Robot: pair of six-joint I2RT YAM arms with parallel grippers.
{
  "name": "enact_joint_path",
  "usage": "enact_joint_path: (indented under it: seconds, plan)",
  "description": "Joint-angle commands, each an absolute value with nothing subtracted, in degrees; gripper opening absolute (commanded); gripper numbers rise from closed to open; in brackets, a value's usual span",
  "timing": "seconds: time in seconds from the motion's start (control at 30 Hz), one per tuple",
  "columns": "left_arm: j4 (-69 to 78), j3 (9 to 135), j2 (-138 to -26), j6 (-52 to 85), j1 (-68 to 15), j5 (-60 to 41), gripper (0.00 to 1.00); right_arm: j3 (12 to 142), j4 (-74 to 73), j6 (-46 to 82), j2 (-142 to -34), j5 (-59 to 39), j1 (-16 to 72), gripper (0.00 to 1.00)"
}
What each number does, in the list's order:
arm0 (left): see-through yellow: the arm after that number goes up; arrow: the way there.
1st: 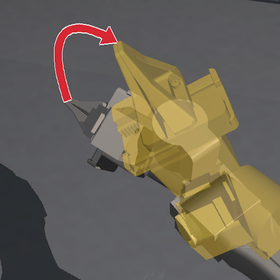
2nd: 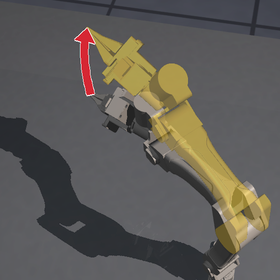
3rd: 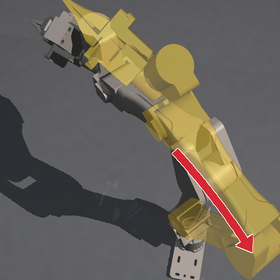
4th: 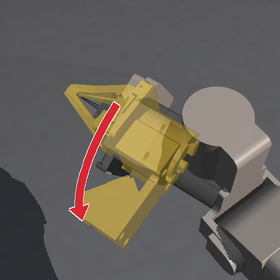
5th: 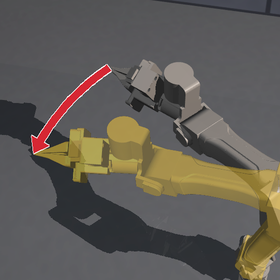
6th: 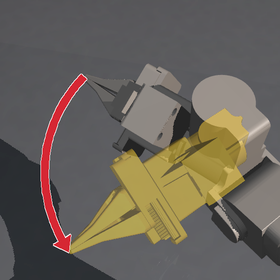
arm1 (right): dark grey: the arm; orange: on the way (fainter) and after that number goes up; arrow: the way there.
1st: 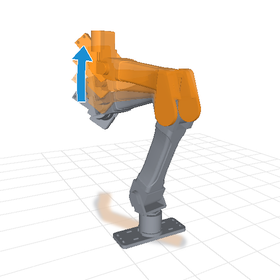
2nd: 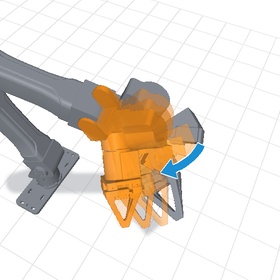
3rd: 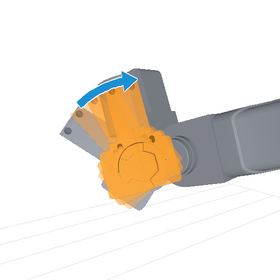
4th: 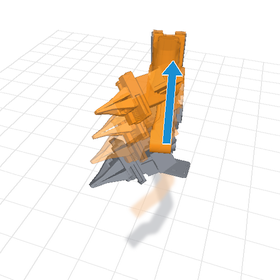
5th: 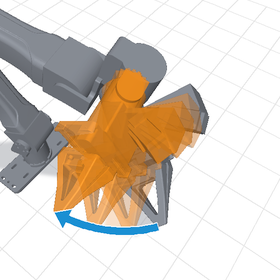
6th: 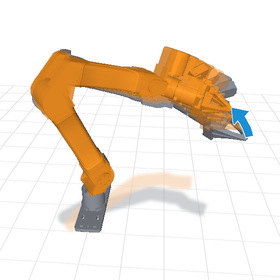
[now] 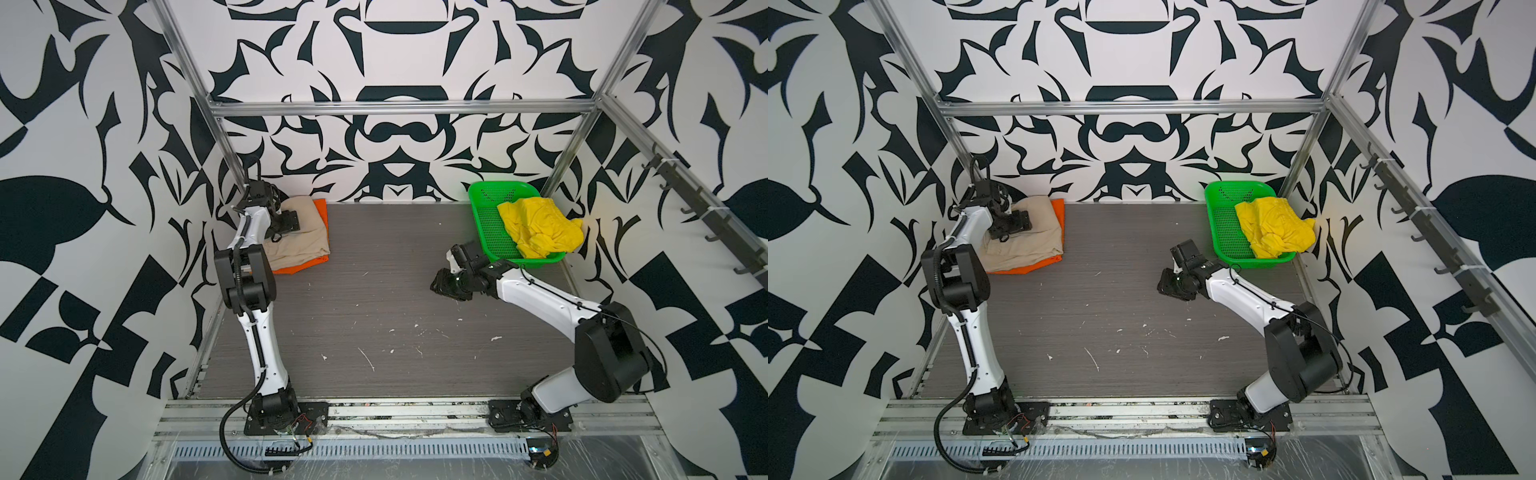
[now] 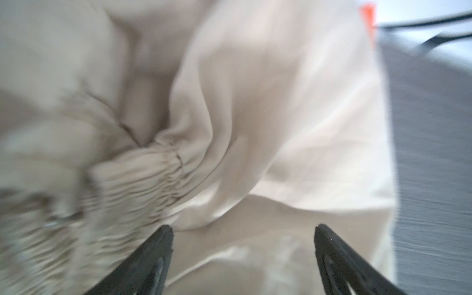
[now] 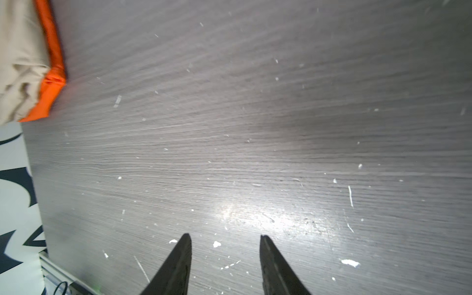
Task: Fold and stack the shorts
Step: 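Lower the beige shorts onto the orange shorts with the left gripper, then open the left gripper and draw it back from the stacked shorts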
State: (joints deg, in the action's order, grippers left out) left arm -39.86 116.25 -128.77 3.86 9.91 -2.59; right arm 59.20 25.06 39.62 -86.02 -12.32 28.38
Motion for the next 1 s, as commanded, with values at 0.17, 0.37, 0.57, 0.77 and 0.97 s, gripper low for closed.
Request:
enact_joint_path:
  seconds: [0.17, 0.37, 0.57, 0.77, 0.97]
  plan:
    - [-41.82, 121.78, -127.52, 5.93, 12.29, 1.31, 0.89, 63.50, 26.93, 36.99, -83.49, -10.99, 28.74, 0.48]
    - [-38.08, 119.94, -128.91, 6.94, 15.28, -4.93, 0.87, 64.57, 27.24, 37.25, -84.09, -11.33, 28.73, 0.48]
    - [-38.50, 125.06, -134.32, 7.91, 17.07, -4.86, 0.87, 65.21, 27.26, 38.03, -83.51, -10.62, 28.74, 0.48]
    - [-39.14, 131.09, -140.81, 9.36, 18.93, -4.94, 0.79, 64.61, 27.40, 39.41, -82.87, -10.03, 28.74, 0.48]
    - [-37.82, 133.37, -145.66, 13.30, 20.75, -13.32, 0.52, 64.54, 27.27, 40.23, -82.25, -9.52, 28.74, 0.48]
